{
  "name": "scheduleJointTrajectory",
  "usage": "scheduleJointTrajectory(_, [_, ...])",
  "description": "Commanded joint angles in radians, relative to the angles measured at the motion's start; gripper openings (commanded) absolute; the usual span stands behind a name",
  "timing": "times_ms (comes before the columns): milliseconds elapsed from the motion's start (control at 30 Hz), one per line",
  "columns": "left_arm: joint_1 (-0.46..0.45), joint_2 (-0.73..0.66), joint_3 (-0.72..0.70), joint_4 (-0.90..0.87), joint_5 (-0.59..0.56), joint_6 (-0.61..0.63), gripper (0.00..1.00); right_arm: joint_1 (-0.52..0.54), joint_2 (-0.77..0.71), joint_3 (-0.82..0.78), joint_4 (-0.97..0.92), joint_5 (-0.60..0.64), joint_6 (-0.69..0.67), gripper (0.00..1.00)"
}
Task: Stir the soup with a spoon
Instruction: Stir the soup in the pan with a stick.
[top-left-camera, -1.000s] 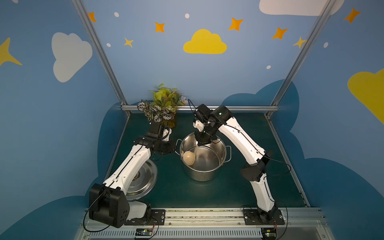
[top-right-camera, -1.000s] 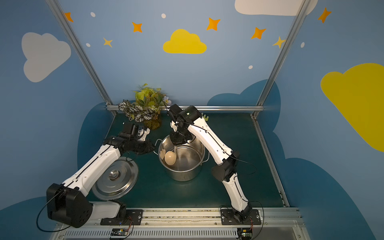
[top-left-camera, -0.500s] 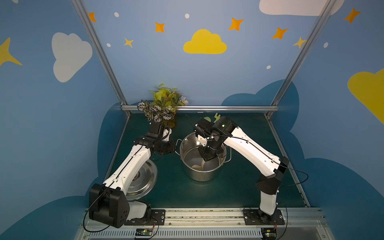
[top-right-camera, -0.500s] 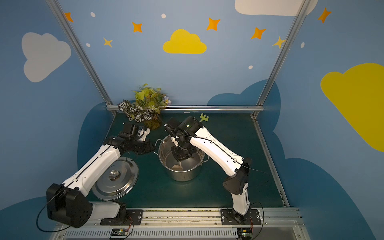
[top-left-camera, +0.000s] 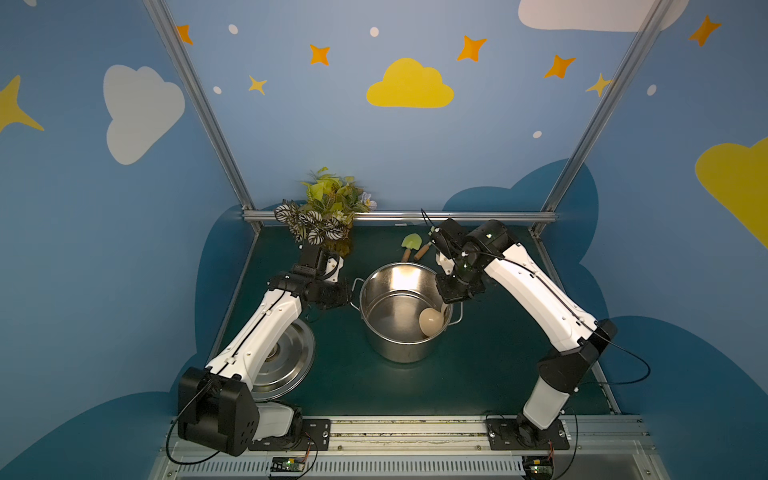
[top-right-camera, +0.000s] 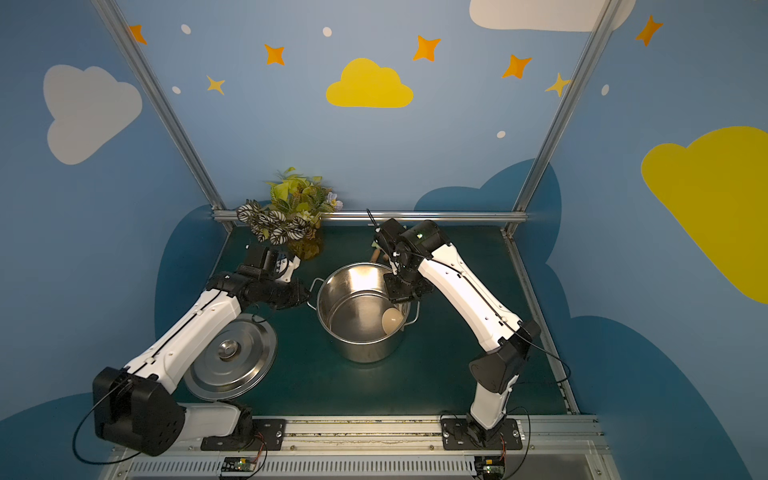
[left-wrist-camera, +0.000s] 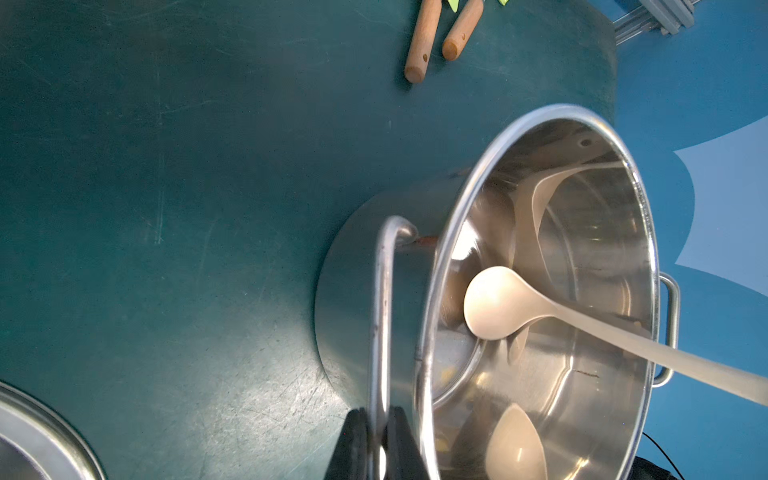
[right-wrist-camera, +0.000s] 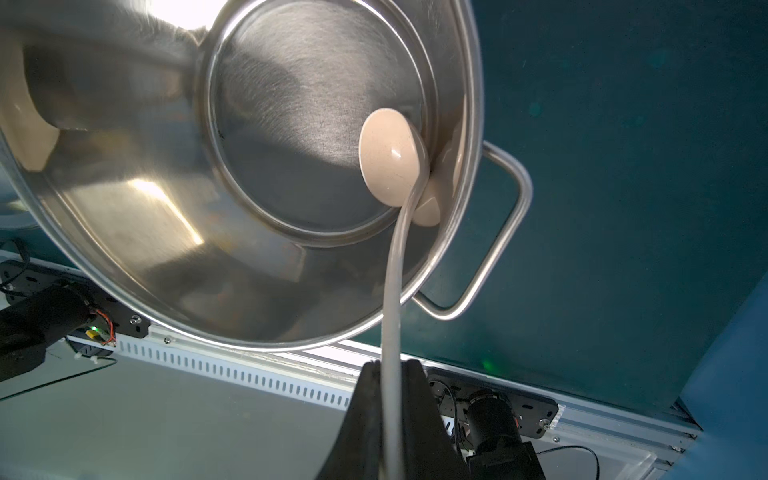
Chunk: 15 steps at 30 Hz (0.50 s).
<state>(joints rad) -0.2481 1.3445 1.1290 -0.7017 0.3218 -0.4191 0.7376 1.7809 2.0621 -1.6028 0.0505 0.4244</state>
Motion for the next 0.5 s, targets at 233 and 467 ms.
scheduleJointTrajectory(233, [-0.016,0.019,-0.022,-0.038,0.019,-0.008,0.02,-0.021,0.246,0.349,-0.091,-0.029,-0.056,0.0])
scheduleJointTrajectory(467, [-0.016,0.017,-0.023,-0.038,0.022,-0.008,0.03,0.031,0.382,0.548,-0.082,-0.133,-0.059,0.0])
